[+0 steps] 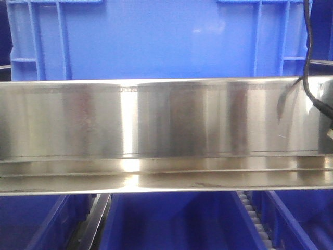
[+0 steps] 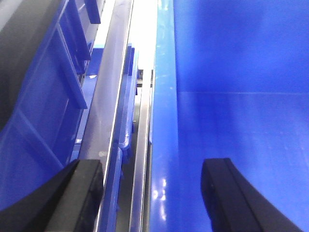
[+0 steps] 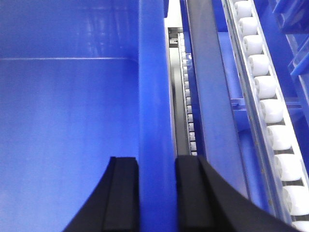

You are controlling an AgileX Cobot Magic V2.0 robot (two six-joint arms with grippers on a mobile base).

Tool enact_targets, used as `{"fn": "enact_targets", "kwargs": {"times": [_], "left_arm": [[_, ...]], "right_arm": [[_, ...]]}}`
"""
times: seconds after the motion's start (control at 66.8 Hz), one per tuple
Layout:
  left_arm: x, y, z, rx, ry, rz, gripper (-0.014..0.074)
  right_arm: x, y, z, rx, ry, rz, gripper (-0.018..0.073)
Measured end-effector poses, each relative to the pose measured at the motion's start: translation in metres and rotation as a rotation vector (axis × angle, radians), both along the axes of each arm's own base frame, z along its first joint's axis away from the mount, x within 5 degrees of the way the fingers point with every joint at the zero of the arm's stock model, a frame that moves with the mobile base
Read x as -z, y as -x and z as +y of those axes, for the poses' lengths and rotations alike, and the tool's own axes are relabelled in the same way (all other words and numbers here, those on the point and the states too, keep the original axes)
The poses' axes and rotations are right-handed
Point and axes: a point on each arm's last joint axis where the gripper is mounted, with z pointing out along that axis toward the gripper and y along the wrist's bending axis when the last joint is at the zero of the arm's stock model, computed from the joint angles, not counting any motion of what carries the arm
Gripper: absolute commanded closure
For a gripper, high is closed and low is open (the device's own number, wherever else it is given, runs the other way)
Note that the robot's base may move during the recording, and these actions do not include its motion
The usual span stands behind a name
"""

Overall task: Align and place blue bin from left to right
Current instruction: 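Close both grippers on the bin's side walls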

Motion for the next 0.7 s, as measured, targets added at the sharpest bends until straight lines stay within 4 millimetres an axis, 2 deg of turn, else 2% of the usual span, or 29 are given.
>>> {"fn": "enact_targets", "kwargs": {"times": [0.225, 0.704], "left_arm": [[0.008, -0.003, 0.0, -0.01, -0.009, 0.032, 0.0249], [0.011, -0.004, -0.002, -0.01, 0.012, 0.052, 0.0249]], "right_arm": [[0.0, 0.0, 0.0, 0.001, 0.002, 0.004, 0.0627], [0.0, 0.0, 0.0, 0.001, 0.003, 0.005, 0.0627]]}}
